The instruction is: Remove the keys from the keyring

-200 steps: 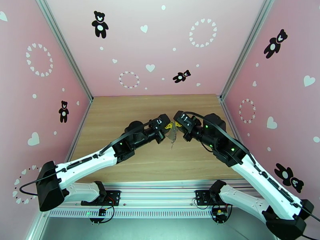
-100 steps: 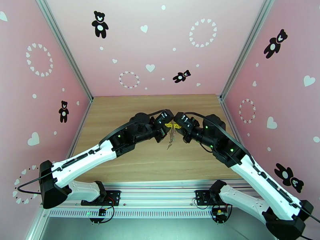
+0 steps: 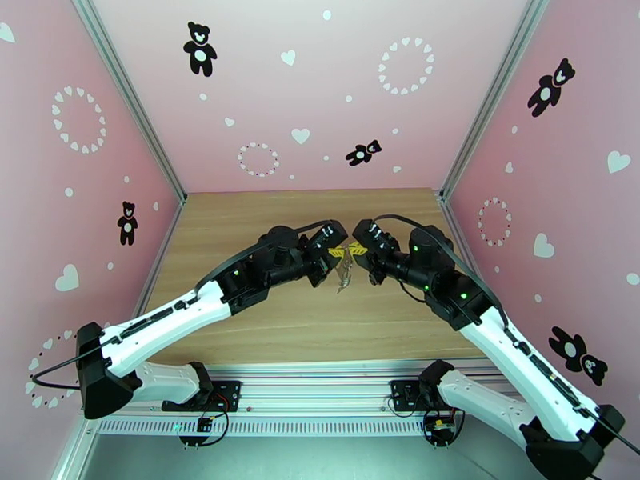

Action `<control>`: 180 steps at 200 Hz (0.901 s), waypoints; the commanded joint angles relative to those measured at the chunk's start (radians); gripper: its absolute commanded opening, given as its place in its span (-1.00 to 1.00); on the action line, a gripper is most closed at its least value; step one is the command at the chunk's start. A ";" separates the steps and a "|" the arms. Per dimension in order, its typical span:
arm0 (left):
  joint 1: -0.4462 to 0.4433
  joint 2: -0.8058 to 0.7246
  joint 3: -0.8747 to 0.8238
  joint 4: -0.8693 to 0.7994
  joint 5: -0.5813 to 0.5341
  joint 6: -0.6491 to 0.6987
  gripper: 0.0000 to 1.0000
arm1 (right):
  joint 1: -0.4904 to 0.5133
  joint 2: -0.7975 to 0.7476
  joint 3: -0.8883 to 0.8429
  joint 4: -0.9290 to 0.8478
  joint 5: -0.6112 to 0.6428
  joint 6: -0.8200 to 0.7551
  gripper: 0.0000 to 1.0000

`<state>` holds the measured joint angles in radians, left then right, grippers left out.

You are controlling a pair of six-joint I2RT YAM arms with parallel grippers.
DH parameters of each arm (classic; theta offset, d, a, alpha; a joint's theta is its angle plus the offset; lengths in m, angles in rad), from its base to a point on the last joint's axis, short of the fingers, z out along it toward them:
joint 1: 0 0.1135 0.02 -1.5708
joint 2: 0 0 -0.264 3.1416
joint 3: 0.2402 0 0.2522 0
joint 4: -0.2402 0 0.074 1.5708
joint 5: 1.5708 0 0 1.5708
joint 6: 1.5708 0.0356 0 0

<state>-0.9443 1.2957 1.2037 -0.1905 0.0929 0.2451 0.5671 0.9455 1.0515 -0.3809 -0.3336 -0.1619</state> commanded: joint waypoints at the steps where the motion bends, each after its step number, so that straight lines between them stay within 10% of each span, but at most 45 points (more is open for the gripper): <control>1: 0.006 -0.072 -0.038 0.062 0.031 0.028 -0.57 | -0.007 0.016 0.057 -0.055 -0.050 0.038 -1.00; 180: 0.033 -0.061 -0.357 0.570 0.119 0.107 -0.09 | -0.041 0.010 0.111 -0.157 -0.202 0.115 -1.00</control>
<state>-0.9295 1.2121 0.8715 0.2932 0.1768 0.3290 0.5373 0.9775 1.1542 -0.5579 -0.4763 -0.0662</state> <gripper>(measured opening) 0.438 0.029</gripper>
